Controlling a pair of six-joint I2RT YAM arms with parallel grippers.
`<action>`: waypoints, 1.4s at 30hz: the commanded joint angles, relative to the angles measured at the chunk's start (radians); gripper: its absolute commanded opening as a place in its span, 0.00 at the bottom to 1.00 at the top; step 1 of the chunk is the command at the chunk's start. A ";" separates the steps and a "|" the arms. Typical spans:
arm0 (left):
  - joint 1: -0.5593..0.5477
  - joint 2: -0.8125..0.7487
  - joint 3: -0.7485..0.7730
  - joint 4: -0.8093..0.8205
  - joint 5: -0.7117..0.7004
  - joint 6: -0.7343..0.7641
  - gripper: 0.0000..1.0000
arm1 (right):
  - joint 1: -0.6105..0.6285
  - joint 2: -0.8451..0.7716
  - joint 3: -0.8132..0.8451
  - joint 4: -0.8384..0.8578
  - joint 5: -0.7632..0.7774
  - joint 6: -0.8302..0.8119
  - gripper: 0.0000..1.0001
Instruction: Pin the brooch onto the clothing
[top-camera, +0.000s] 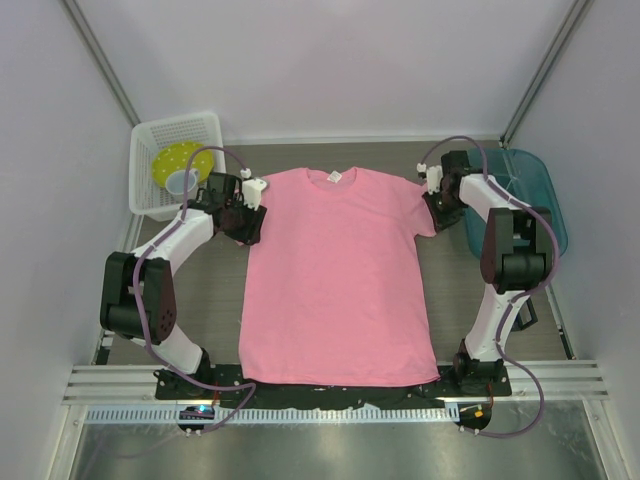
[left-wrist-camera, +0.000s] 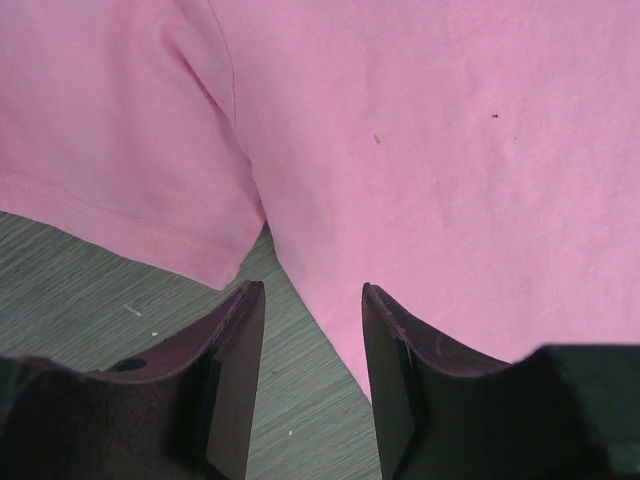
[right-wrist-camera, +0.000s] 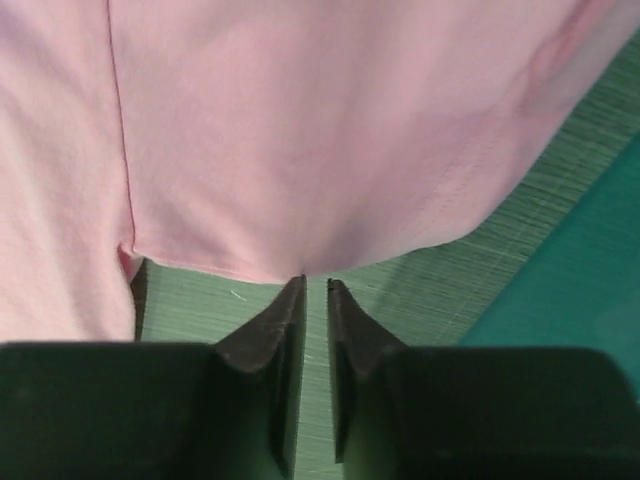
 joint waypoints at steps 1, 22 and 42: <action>0.001 -0.020 0.010 0.023 0.018 -0.002 0.48 | 0.001 -0.012 0.079 0.041 0.008 0.009 0.14; 0.001 -0.020 0.018 0.023 0.029 -0.009 0.48 | 0.001 0.037 -0.004 0.038 0.038 -0.023 0.57; 0.001 -0.009 0.007 0.031 0.032 -0.008 0.47 | 0.081 0.104 0.289 -0.084 0.121 -0.115 0.01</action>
